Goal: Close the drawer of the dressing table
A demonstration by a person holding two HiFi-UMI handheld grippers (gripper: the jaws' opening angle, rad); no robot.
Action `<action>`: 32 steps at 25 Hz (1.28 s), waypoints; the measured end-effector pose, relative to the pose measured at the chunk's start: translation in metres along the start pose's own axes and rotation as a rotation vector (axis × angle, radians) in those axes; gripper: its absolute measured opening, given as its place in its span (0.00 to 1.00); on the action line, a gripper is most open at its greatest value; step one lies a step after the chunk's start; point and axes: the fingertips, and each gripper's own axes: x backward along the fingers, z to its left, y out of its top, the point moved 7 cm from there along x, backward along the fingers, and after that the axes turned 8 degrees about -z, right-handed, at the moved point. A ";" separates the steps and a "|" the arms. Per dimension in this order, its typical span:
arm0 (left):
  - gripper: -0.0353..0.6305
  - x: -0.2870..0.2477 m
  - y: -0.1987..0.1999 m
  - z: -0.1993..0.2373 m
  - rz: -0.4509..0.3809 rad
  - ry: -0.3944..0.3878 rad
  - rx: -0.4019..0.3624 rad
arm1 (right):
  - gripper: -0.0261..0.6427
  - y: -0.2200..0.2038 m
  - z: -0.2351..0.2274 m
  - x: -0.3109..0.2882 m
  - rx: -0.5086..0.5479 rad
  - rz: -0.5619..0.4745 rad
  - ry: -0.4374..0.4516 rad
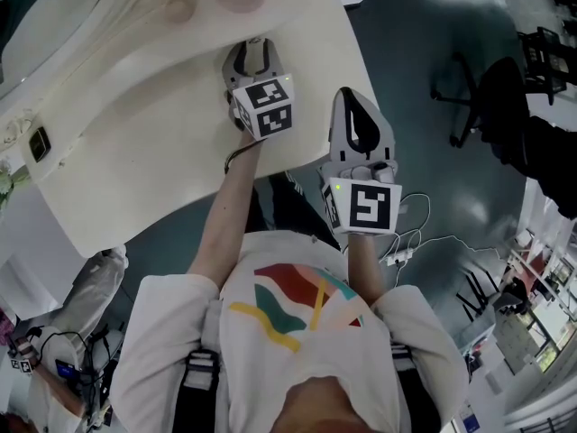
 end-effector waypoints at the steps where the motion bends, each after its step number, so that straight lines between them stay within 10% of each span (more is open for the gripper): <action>1: 0.25 0.002 -0.001 -0.001 0.003 -0.003 -0.002 | 0.04 0.000 0.000 0.001 -0.001 0.001 0.000; 11: 0.08 0.049 0.034 -0.003 -0.107 -0.001 -0.043 | 0.04 0.026 0.015 0.008 0.028 -0.099 0.031; 32: 0.06 0.255 0.214 0.112 -0.563 0.176 -0.046 | 0.04 0.163 0.115 0.014 0.073 -0.460 0.264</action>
